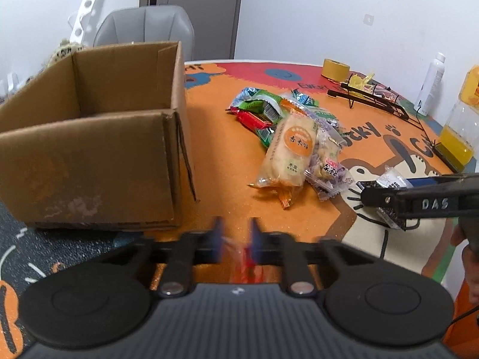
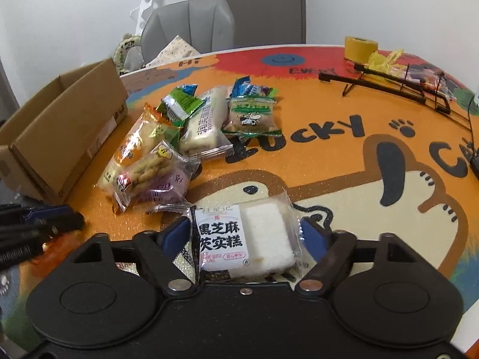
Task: Organize snacks
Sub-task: 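Close left tool on the red packet while right tool closes on the white cake packet, then lift and carry the red packet with left tool while right tool carries the white cake packet toward the box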
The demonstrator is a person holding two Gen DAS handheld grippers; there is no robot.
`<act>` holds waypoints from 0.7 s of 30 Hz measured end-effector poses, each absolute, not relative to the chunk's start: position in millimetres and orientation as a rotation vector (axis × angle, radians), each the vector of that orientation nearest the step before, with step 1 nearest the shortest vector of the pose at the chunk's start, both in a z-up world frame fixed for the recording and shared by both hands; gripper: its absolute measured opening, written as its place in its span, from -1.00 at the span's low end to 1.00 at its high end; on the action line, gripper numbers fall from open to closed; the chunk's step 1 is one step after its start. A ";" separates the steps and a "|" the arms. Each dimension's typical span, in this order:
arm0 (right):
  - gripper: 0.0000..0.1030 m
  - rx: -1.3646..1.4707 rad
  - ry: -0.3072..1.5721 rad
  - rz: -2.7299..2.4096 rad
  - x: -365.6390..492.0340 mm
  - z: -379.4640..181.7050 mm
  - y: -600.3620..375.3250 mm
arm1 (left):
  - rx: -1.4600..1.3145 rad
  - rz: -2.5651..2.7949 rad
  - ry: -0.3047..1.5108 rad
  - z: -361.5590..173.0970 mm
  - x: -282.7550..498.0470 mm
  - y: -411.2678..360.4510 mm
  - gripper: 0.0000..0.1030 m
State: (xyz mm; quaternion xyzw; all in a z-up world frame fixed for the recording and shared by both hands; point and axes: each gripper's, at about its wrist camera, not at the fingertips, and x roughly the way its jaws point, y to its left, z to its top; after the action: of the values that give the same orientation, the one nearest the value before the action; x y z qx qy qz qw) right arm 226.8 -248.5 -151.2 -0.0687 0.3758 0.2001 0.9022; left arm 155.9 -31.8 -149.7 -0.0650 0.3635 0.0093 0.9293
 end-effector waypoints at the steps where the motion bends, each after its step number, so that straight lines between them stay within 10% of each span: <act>1: 0.22 -0.159 0.777 0.418 225.1 -150.3 -246.8 | -0.151 0.008 0.748 -149.5 155.9 -30.1 -0.99; 21: 0.09 -0.091 0.725 0.457 207.2 -123.5 -253.8 | -0.159 0.001 0.735 -124.8 137.9 -23.6 -0.92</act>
State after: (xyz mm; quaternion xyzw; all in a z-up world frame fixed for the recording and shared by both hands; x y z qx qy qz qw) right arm 207.2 -253.8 -123.5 -0.0442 0.3515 0.2215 0.9085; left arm 137.9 -23.6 -124.8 -0.0778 0.3591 0.0006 0.9300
